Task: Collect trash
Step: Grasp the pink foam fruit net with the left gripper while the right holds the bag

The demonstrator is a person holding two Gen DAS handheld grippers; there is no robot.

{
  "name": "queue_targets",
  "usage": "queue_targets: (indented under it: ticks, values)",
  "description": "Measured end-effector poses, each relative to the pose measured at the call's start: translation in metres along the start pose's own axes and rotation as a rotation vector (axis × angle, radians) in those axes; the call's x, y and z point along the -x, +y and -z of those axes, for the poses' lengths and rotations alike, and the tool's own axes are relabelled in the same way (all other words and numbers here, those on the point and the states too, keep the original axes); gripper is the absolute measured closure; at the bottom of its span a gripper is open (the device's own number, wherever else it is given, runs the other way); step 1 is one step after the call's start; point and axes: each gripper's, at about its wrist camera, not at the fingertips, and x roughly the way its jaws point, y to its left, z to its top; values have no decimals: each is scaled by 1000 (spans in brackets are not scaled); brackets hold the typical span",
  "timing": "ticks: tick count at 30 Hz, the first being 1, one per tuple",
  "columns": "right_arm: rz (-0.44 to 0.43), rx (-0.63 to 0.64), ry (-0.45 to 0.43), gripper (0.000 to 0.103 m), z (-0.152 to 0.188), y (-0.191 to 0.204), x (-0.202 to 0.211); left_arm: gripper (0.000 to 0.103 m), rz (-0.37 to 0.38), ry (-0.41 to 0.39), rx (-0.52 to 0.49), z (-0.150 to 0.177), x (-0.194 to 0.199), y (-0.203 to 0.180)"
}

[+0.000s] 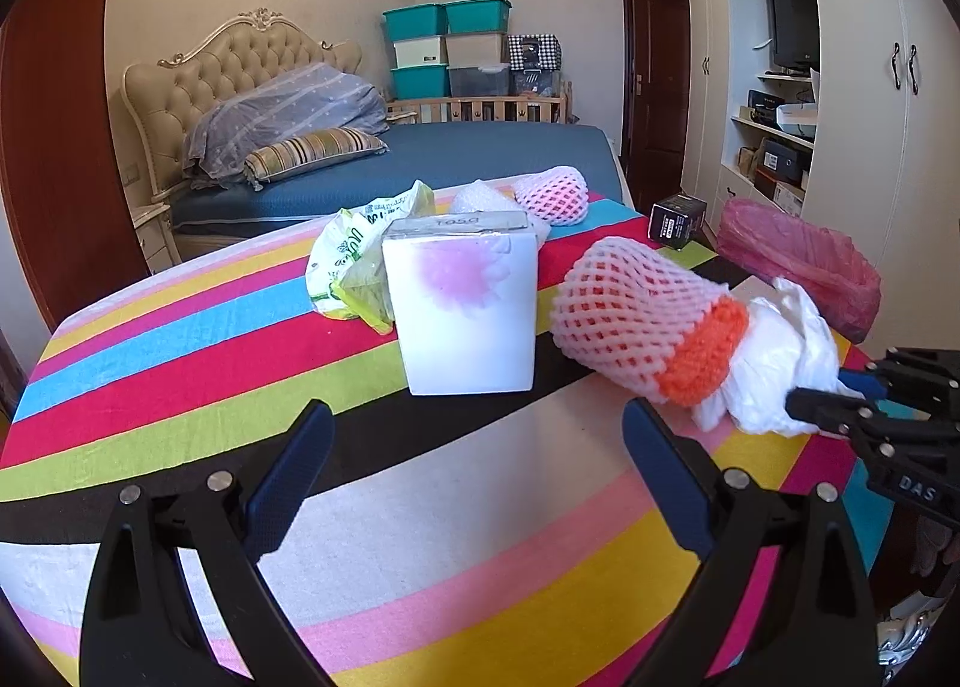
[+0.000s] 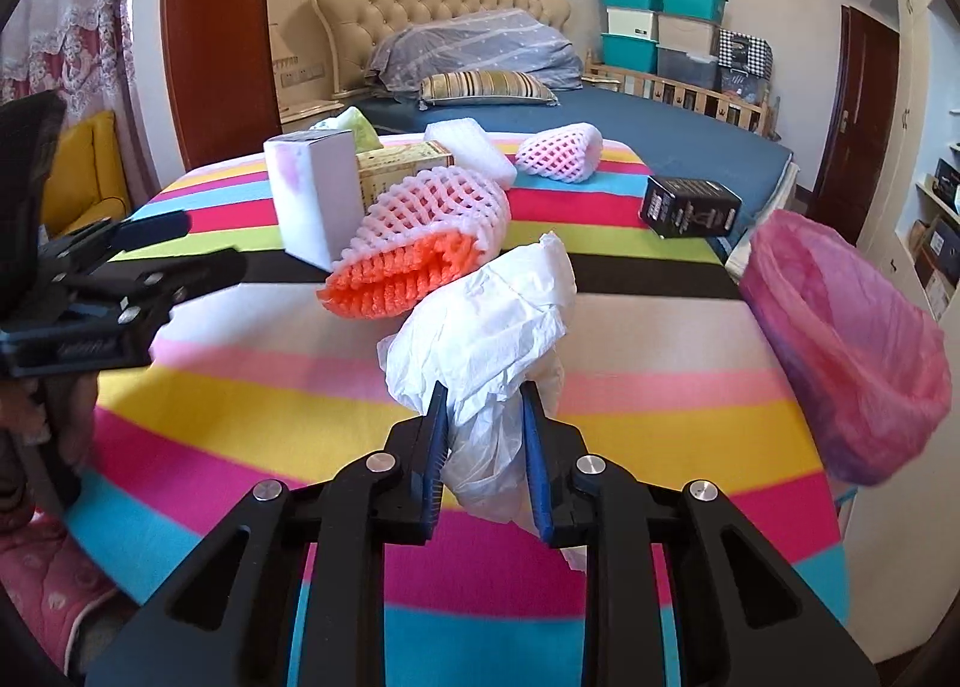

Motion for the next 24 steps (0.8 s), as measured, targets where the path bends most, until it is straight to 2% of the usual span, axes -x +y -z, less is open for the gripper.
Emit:
queue_targets:
  ticks: [3, 11, 14, 18, 24]
  values:
    - [17, -24, -12, 80, 7, -9, 11, 9, 44, -27, 15, 0, 7, -5]
    - [83, -107, -86, 80, 9, -44, 32, 9, 176, 25, -21, -11, -6, -57]
    - [95, -112, -106, 80, 9, -49, 38, 9, 187, 51, -1, -16, -20, -70]
    - [98, -125, -119, 80, 10, -54, 40, 21, 204, 110, 62, -23, -42, -74]
    - [89, -145, -118, 79, 15, -59, 38, 27, 193, 171, 143, -28, -68, -73]
